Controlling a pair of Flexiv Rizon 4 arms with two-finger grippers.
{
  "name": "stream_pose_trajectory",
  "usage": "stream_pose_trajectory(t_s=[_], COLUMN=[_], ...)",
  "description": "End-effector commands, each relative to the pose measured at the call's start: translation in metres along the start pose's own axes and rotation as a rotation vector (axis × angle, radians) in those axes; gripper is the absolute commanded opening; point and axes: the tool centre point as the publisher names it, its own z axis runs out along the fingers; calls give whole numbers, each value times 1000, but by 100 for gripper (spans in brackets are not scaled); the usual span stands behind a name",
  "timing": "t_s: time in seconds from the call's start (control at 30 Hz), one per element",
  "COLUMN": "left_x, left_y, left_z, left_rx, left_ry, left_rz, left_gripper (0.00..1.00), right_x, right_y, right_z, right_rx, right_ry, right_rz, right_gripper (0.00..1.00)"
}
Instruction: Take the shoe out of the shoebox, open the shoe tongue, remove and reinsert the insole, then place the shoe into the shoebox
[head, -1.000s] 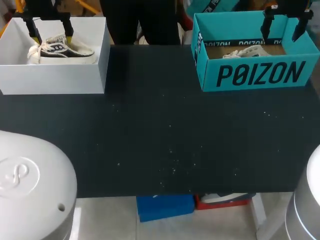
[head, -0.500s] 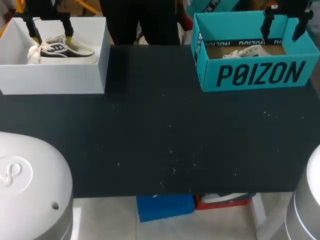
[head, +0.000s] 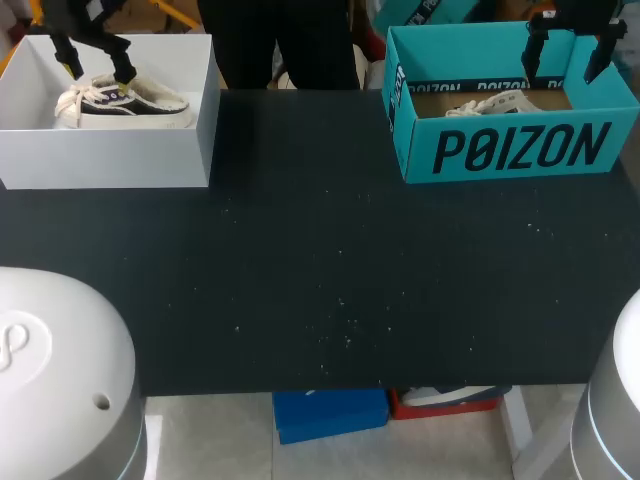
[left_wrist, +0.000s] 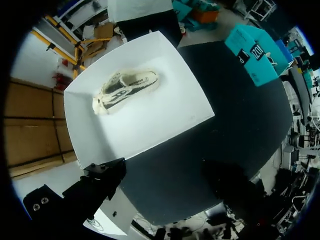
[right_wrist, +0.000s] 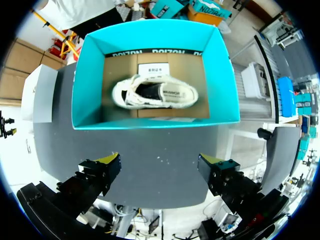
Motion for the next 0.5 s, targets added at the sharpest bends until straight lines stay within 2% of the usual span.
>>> stream_pose_trajectory(t_s=[0.03,0.33,0.5], left_x=[2,2,-25], left_y=[14,14,-2], left_z=[0,0,5], left_rx=[196,196,100], left_ry=[-62,-62,3], left_rz=[670,670,739], left_gripper=[100,100,100], right_x=[0,0,0], right_y=[0,0,0], right_z=[0,0,0], right_rx=[0,0,0], right_ry=[0,0,0], right_rz=[0,0,0], right_gripper=[100,100,100])
